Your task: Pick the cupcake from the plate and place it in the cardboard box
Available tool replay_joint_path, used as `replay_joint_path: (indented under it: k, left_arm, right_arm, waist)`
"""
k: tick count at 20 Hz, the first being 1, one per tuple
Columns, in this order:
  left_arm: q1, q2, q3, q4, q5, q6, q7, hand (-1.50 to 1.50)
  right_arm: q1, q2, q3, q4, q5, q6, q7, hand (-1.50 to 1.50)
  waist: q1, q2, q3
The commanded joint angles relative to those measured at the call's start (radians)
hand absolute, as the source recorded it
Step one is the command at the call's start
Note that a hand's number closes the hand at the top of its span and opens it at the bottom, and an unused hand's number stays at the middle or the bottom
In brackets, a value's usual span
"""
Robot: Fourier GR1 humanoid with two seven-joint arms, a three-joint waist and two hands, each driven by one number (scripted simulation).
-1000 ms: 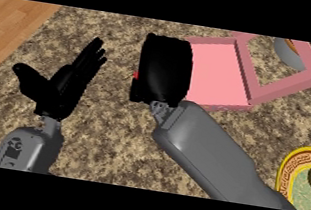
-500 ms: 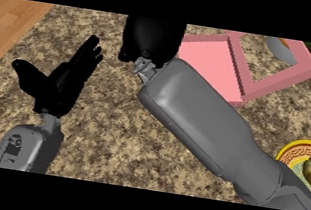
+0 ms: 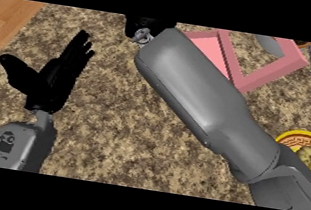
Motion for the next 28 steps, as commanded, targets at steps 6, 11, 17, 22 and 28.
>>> replay_joint_path:
  k: [6,11,17,22,28]
  left_arm:
    - [0.044,0.016,0.029,-0.015,0.012,-0.003,-0.019,0.00]
    - [0.039,0.004,0.006,-0.002,-0.005,-0.004,-0.039,0.00]
    - [0.074,0.003,0.011,-0.047,0.006,0.001,-0.016,0.00]
    - [0.104,0.031,0.031,-0.056,0.020,-0.025,-0.032,0.00]
    - [0.095,0.032,0.061,-0.029,0.021,-0.004,-0.035,0.00]
  right_arm:
    - [-0.048,0.008,0.008,0.293,-0.014,-0.126,-0.022,1.50]
    - [-0.045,0.009,0.012,0.419,-0.092,0.043,-0.083,1.50]
    - [0.006,0.009,-0.066,0.494,-0.215,0.113,-0.099,-1.50]
    - [0.031,0.009,-0.025,0.468,-0.134,-0.197,-0.194,-1.50]
    - [-0.062,0.009,-0.066,0.394,-0.119,-0.456,-0.242,-1.50]
  waist:
    - [-0.044,0.002,0.002]
    - [-0.031,0.011,0.001]
    - [-0.048,-0.001,0.004]
    - [-0.057,0.003,0.005]
    - [-0.079,-0.002,0.005]
